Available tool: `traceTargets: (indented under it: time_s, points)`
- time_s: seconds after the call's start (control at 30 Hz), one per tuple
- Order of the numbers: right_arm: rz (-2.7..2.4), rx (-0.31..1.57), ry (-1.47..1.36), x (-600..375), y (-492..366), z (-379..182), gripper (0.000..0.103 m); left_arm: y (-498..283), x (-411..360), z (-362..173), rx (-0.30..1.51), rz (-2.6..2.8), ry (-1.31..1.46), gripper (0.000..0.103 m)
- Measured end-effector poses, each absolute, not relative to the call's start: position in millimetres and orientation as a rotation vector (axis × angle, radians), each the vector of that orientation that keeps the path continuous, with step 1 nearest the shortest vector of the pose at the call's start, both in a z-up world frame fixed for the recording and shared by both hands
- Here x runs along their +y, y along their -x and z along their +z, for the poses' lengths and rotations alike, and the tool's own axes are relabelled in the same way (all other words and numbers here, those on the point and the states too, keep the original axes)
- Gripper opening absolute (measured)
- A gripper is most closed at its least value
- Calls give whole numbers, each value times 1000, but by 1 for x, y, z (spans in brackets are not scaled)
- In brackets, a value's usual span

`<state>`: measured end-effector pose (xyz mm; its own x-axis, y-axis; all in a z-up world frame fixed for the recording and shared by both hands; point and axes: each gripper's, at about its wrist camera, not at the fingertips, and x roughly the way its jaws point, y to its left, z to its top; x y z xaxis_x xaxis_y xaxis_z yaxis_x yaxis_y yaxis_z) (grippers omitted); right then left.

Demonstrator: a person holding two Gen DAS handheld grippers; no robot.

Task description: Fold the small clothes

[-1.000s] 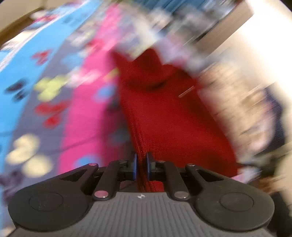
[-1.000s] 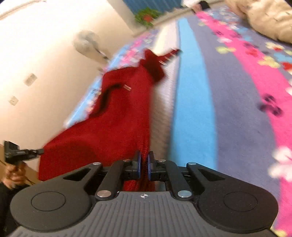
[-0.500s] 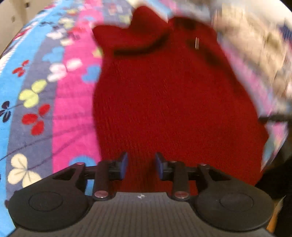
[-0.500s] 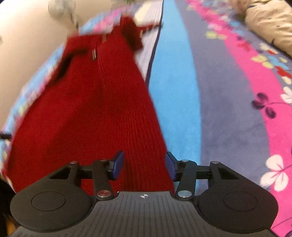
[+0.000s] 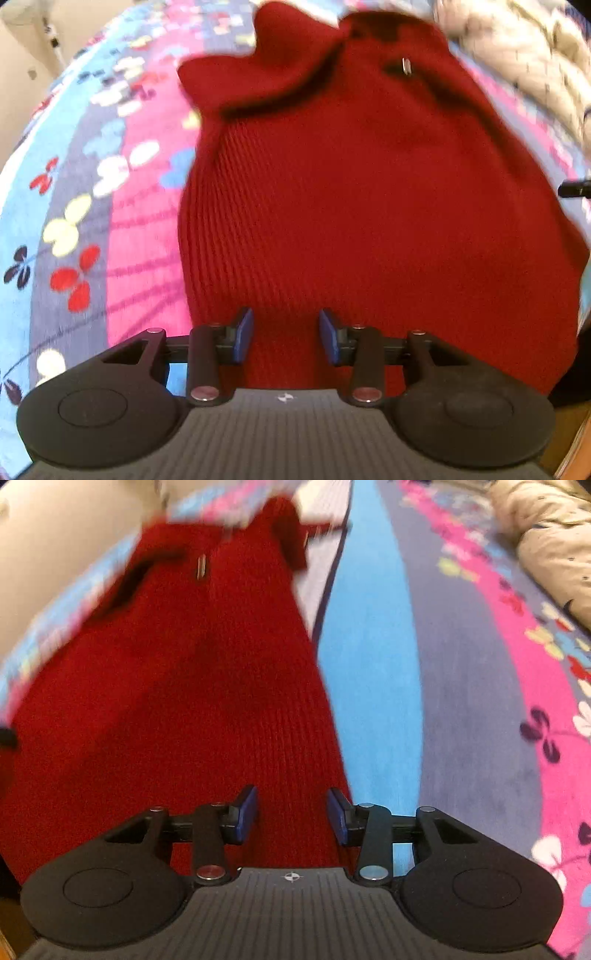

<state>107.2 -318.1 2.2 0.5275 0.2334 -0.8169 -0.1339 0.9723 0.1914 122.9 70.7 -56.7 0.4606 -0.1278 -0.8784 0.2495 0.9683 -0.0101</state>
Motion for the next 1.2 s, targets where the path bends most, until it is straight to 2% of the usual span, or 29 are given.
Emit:
traceTargets:
  time_s: [0.17, 0.2, 0.23, 0.27, 0.3, 0.5, 0.67, 0.73, 0.83, 0.9, 0.97, 1.13, 1.2]
  points:
    - [107, 885, -181, -328, -120, 14, 44, -136, 61, -52, 996, -160, -140, 46]
    - [101, 864, -195, -328, -122, 17, 41, -139, 56, -53, 982, -119, -175, 46]
    - [99, 839, -211, -329, -126, 19, 36, -141, 52, -52, 969, -84, -198, 47]
    - [99, 818, -226, -328, -127, 23, 25, -146, 50, -53, 955, -59, -198, 47]
    - [100, 796, -242, -328, -130, 25, 18, -152, 48, -53, 940, -45, -180, 47]
    - [86, 707, -298, -322, -153, 29, 18, -192, 21, -63, 802, 56, -106, 49]
    - [84, 678, -275, -309, -168, 33, 18, -204, -2, -107, 712, 126, -116, 51]
    - [83, 666, -259, -305, -181, 33, 18, -191, -6, -122, 606, 145, -129, 53]
    - [104, 635, -227, -298, -206, 32, 28, -182, -10, -128, 542, 171, -140, 58]
    - [109, 602, -167, -290, -227, 32, 49, -180, -6, -131, 528, 185, -118, 68]
    - [94, 565, -114, -283, -250, 30, 57, -179, 3, -132, 525, 181, -52, 72]
    - [98, 538, -186, -274, -312, 25, 61, -177, 5, -134, 500, 182, -46, 73]
    - [117, 536, -175, -265, -333, 24, 68, -172, 1, -135, 488, 194, -65, 74]
